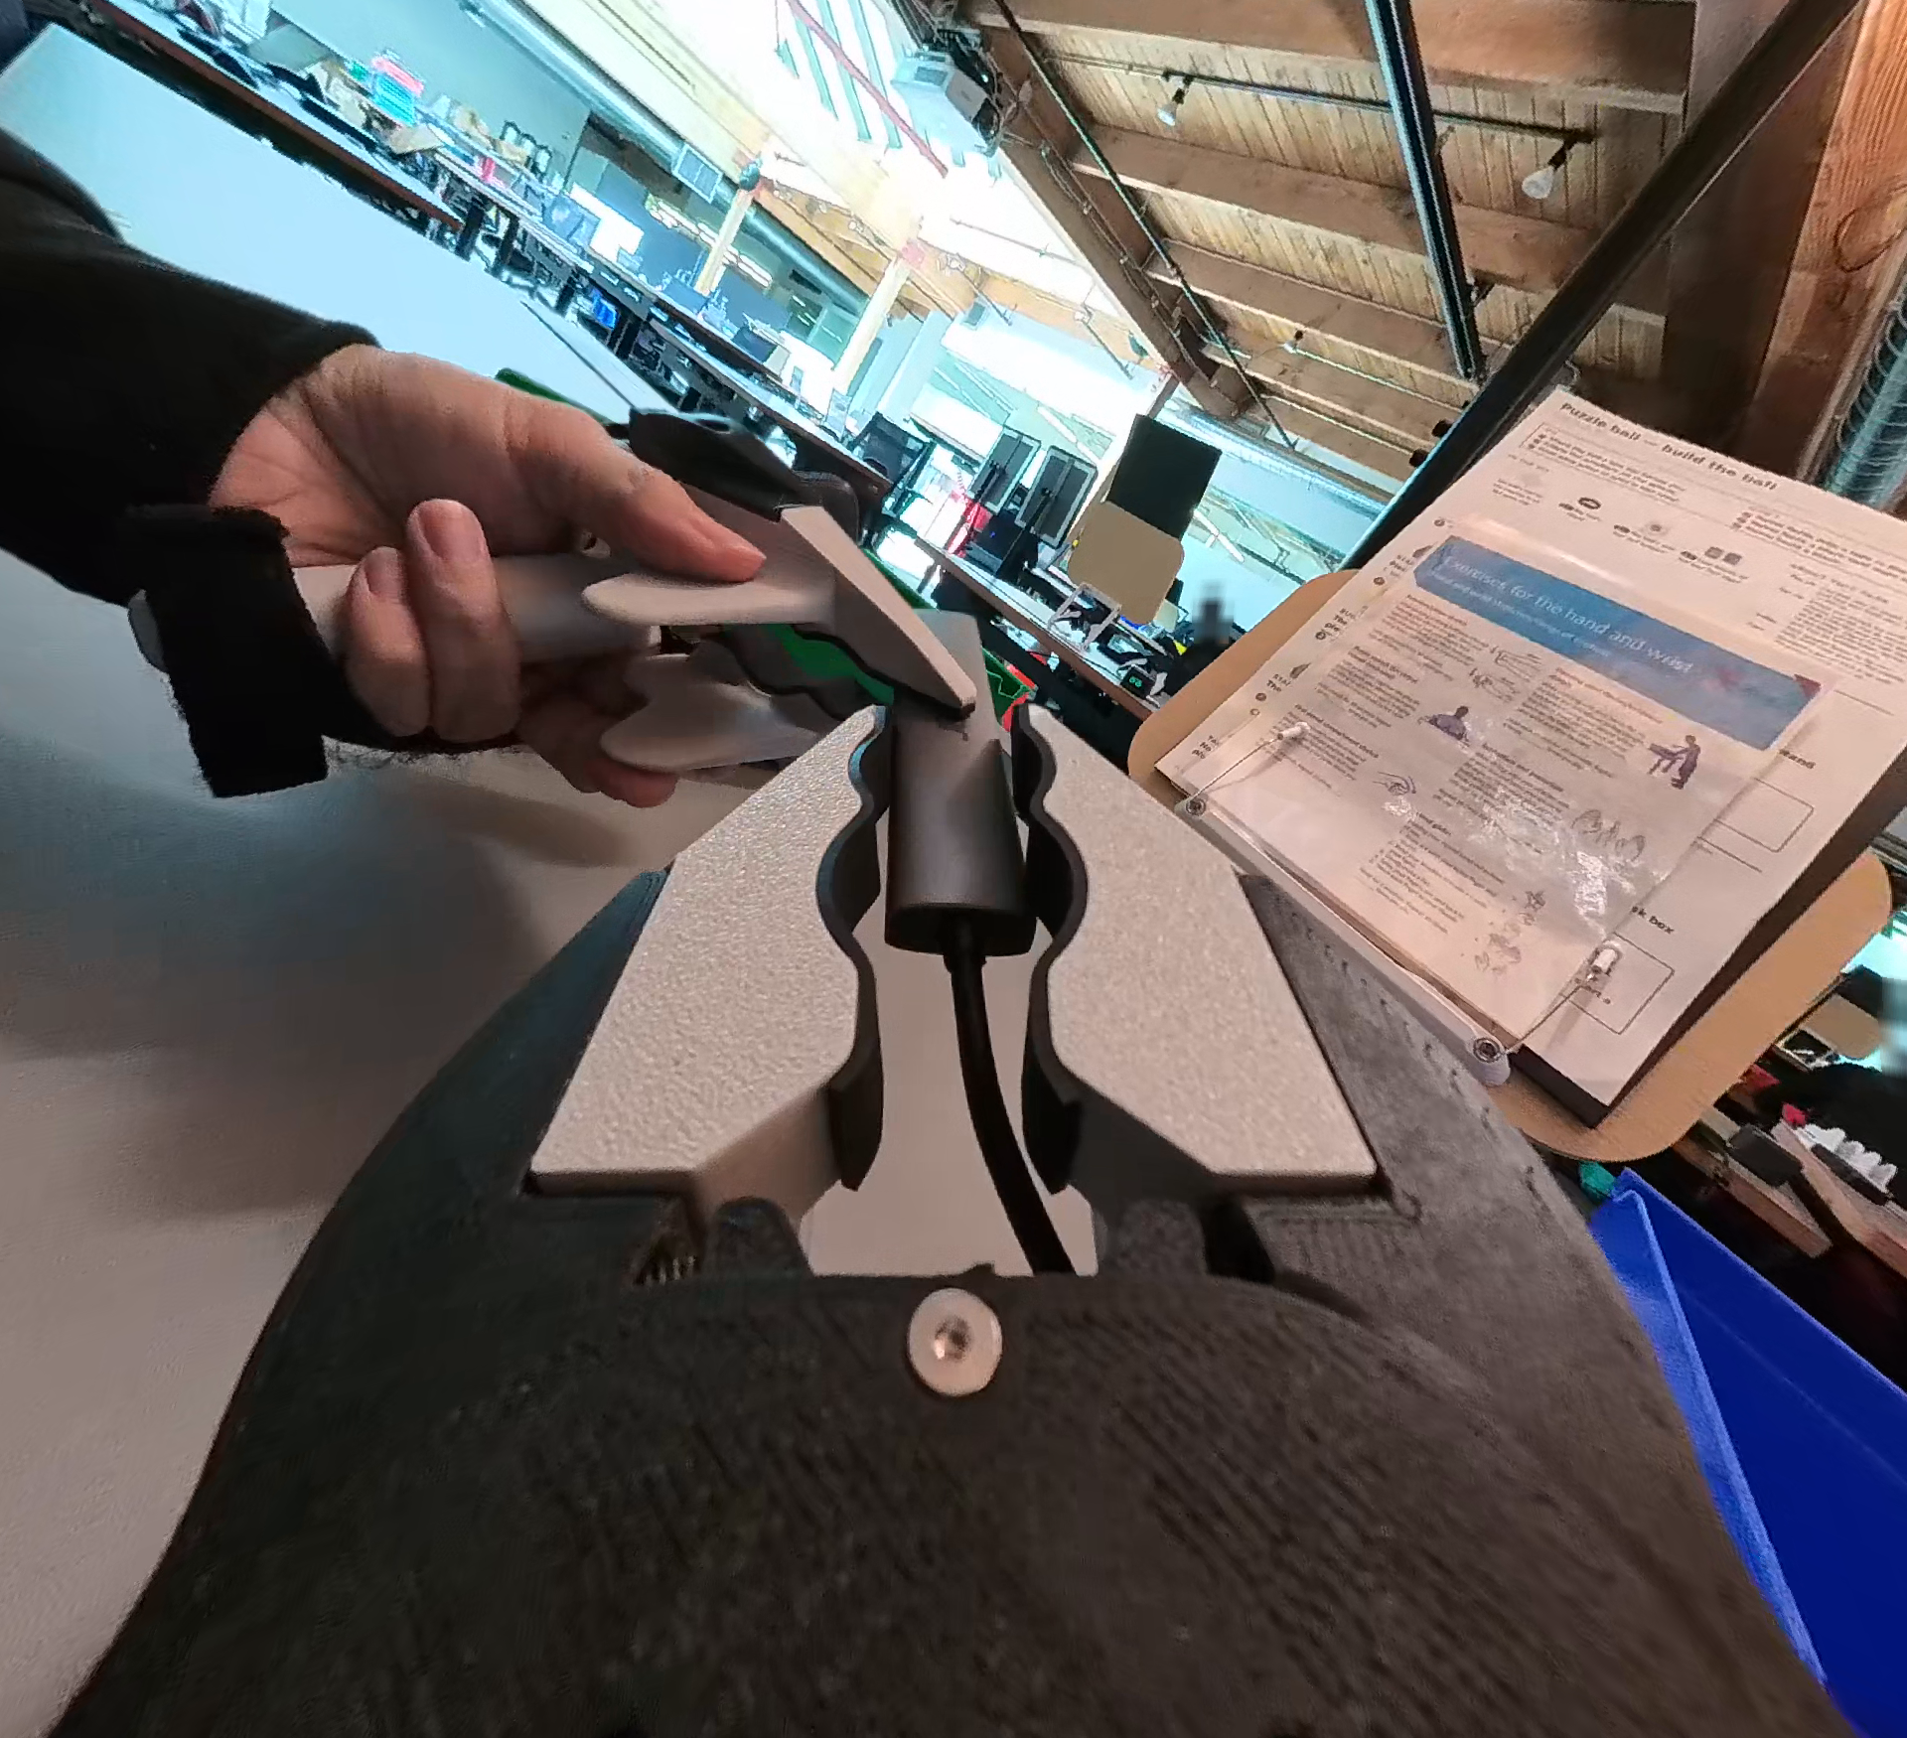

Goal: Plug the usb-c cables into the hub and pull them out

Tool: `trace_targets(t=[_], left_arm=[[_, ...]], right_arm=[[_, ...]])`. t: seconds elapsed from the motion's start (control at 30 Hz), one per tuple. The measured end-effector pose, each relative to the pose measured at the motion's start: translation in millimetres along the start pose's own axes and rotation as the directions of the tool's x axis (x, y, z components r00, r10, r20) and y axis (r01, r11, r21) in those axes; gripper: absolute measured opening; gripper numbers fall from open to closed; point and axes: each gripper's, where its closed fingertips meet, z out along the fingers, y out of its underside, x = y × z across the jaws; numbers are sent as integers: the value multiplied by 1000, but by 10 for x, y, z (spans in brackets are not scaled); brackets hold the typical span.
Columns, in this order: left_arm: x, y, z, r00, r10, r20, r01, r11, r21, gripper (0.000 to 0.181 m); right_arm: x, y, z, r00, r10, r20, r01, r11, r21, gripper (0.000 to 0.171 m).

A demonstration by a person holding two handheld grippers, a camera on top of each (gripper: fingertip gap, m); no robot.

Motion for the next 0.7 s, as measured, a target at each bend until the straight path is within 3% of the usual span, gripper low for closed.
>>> trace_targets(t=[0.13, 0.23, 0.4, 0.7], left_arm=[[-18, -5, -8, 1000, 11, 11, -11, 1000, -21, 7], [62, -19, -28, 1000, 3, -27, -4, 1000, -26, 7], [94, -58, -33, 1000, 9, -9, -9, 1000, -19, 7], [53, -95, -11, 1000, -24, -11, 24, 1000, 15, 7]], right_arm=[[-19, 14, 5, 1000, 8, 14, -8, 1000, -6, 23], [36, 136, 3, 1000, -7, -3, 7, 997, -81, 38], [-32, 49, 12, 998, 37, 41, -35, 998, -44, 27], [37, 27, 29, 991, 113, -66, -112, 994, 18, 24]])
